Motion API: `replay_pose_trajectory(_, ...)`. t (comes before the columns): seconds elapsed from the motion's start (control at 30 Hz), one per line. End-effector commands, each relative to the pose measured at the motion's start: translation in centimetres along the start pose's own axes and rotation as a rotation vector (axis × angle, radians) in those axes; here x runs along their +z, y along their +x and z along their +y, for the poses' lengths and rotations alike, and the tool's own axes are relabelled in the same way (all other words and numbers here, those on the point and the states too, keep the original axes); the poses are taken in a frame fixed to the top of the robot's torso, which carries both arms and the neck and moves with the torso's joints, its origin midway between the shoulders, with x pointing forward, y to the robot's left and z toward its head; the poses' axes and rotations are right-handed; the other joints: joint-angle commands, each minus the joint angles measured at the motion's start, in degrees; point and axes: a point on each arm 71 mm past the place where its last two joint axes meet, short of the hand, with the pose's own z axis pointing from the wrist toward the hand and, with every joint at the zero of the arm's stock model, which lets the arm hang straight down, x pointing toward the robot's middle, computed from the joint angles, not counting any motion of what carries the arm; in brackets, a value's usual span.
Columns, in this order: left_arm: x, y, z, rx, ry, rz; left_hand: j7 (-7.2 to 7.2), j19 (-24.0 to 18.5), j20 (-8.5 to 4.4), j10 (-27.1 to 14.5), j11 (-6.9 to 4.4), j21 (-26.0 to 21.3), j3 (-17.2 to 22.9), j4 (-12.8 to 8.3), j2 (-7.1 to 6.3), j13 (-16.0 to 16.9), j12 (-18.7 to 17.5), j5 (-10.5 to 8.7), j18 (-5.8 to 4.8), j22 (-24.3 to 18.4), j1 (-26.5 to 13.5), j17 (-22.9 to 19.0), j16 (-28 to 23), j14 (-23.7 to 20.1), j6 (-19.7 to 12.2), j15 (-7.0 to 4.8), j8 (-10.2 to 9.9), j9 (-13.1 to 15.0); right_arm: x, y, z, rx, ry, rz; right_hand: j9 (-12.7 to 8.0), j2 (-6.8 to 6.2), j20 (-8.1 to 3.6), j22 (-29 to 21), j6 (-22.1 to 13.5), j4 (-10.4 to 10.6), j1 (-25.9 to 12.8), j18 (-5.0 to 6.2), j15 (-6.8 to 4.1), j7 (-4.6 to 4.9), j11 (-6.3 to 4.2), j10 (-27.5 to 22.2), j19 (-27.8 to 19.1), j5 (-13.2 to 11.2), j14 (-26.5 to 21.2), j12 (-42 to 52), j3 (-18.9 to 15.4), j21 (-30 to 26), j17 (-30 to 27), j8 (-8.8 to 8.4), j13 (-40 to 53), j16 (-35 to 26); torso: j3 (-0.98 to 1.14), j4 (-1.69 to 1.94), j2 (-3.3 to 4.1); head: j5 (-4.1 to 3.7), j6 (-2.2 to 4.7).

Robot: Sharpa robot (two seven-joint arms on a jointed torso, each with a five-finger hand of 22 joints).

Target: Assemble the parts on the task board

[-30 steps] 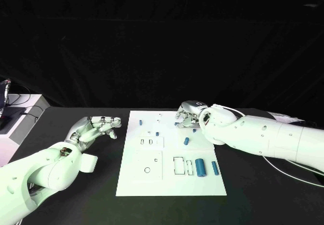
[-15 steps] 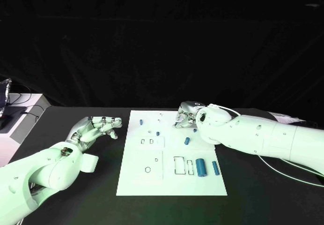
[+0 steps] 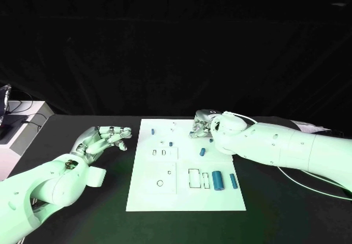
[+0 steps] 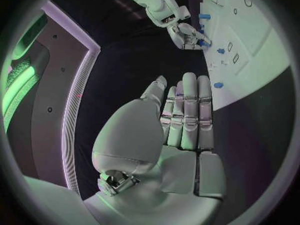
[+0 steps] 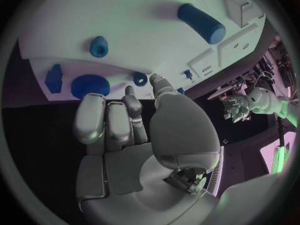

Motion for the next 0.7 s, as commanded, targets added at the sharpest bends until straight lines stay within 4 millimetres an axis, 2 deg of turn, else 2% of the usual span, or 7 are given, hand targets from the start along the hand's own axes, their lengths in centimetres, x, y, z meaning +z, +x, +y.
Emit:
replay_pose_trajectory(0.03, 0.05, 0.24, -0.02, -0.01, 0.004, 0.019, -0.2, -0.45, -0.02, -0.43, 0.02, 0.21, 0.35, 0.12, 0.12, 0.08, 0.12, 0.01, 0.84, -0.08, 0.34, -0.05, -0.16, -0.25, -0.36, -0.08, -0.19, -0.02, -0.03, 0.16, -0.05, -0.043, 0.016, 0.022, 0.01, -0.08, -0.05, 8.27, 0.18, -0.78, 0.88, -0.94, 0.07, 0.2, 0.19, 0.41, 4.03, -1.02, 0.45, -0.31, 0.12, 0.35, 0.17, 0.04, 0.14, 0.22, 0.09, -0.17, 0.04, 0.22, -0.19)
replay_pose_trajectory(0.2, 0.05, 0.27, 0.0, -0.01, 0.004, 0.019, -0.2, -0.45, -0.02, -0.43, 0.02, 0.21, 0.35, 0.12, 0.12, 0.08, 0.12, 0.01, 0.84, -0.08, 0.34, -0.05, -0.16, -0.25, -0.36, -0.08, -0.19, -0.02, -0.11, 0.25, 0.11, -0.049, 0.008, 0.034, -0.04, 0.36, -0.04, 8.32, 0.43, -2.36, 1.72, -0.98, 0.06, 0.2, 0.18, 0.47, 4.0, -1.33, 0.47, -0.31, 0.41, 0.59, 0.48, 0.07, 0.29, 0.23, 0.12, -0.17, 0.05, 0.28, -0.25)
replay_pose_trajectory(0.33, 0.06, 0.27, 0.02, -0.01, 0.003, 0.019, -0.2, -0.45, -0.02, -0.43, 0.02, 0.21, 0.35, 0.12, 0.12, 0.08, 0.12, 0.01, 0.84, -0.08, 0.34, -0.05, -0.16, -0.25, -0.36, -0.08, -0.19, -0.02, -0.16, 0.25, 0.11, -0.05, 0.005, 0.035, -0.1, 1.69, -0.11, 8.35, 1.02, -4.34, 3.02, -1.03, -0.07, 0.09, 0.02, 0.52, 3.96, 0.04, 0.48, -0.44, 1.08, 0.74, 0.65, 0.15, 0.28, 0.15, 0.07, -0.09, 0.0, 0.22, -0.3)
replay_pose_trajectory(0.43, 0.05, 0.25, 0.03, -0.01, 0.003, 0.018, -0.2, -0.45, -0.02, -0.43, 0.02, 0.21, 0.35, 0.12, 0.12, 0.08, 0.12, 0.01, 0.84, -0.08, 0.34, -0.05, -0.16, -0.25, -0.36, -0.08, -0.19, -0.02, -0.19, 0.25, 0.13, -0.048, 0.0, 0.035, -0.1, 2.63, -0.28, 8.4, 1.99, -5.9, 3.72, -1.13, -0.28, -0.36, -0.31, 0.7, 3.96, -0.17, 0.5, -0.42, 2.66, 0.95, 0.76, 0.35, 0.32, 0.07, 0.07, -0.03, 0.01, 0.21, -0.34)
replay_pose_trajectory(0.7, 0.06, 0.25, 0.05, -0.01, 0.003, 0.018, -0.2, -0.45, -0.02, -0.43, 0.02, 0.21, 0.35, 0.12, 0.12, 0.08, 0.12, 0.01, 0.84, -0.08, 0.34, -0.05, -0.16, -0.25, -0.36, -0.08, -0.19, -0.02, -0.26, 0.21, 0.5, -0.032, -0.031, 0.028, -0.19, 4.93, -0.65, 8.5, 3.37, -9.58, 5.17, -1.42, -0.67, -0.94, -0.83, 1.19, 3.92, 1.2, 0.55, -0.23, 4.93, 1.42, 1.05, 0.49, 0.58, -0.03, 0.1, -0.2, 0.03, 0.24, -0.25)
